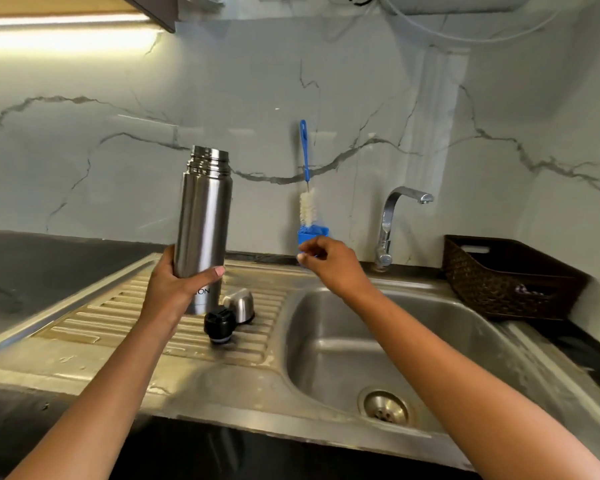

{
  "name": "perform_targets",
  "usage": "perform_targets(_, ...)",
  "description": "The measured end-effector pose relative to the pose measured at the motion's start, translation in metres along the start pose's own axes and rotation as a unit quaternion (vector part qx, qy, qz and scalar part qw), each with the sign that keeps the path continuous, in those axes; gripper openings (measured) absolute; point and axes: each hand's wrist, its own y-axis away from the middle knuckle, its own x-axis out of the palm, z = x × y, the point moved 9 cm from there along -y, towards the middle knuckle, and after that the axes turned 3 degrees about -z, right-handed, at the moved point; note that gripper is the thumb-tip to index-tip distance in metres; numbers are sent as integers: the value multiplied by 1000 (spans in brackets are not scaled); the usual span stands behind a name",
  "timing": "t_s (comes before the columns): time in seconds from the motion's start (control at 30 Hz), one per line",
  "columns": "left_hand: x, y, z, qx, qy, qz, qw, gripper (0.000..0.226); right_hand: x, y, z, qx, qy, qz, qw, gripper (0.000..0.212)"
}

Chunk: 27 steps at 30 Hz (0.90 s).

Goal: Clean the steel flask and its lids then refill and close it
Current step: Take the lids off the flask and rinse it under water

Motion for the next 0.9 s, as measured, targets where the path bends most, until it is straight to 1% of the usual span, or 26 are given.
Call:
perform_targets(0.07,28,7,-11,-2,13,33,999,69,-24,0,4,3,-55,-12,998,16)
perform_targets(0.13,64,16,-14,-24,33,77,996,80,-38,2,14,-2,-102,2,995,18)
perform_targets(0.17,83,21,-13,-35,38,100,994,85,-43,4,19,-3,-124,12,992,23)
perform_targets(0.23,120,31,-11,-48,30,139,989,90,-53,6,20,3,-162,23,986,41)
perform_targets(0.3,152,38,-10,-38,1,170,985,83,-61,8,14,11,-184,24,983,53)
perform_targets(0.37,178,45,-7,-31,-3,198,980,79,-68,7,2,27,-210,2,977,58)
perform_targets(0.43,201,52,2,-35,7,234,971,82,-77,5,-14,49,-245,-36,968,64)
perform_targets(0.53,221,61,14,-38,-18,287,957,86,-88,3,-36,59,-253,-87,962,62)
perform_targets(0.6,227,63,22,-22,-81,331,940,91,-90,5,-50,61,-249,-115,960,57)
perform_targets(0.7,227,68,33,13,-198,375,906,89,-87,9,-73,98,-265,-139,949,55)
perform_targets(0.77,223,70,39,32,-255,392,883,98,-86,6,-90,120,-251,-149,949,59)
perform_targets(0.8,220,70,42,48,-295,400,866,103,-87,5,-97,128,-230,-152,953,62)
perform_targets(0.83,216,68,46,68,-350,404,842,102,-88,4,-103,134,-197,-150,960,65)
perform_targets(0.9,204,59,54,91,-449,387,800,80,-88,1,-113,135,-112,-134,975,69)
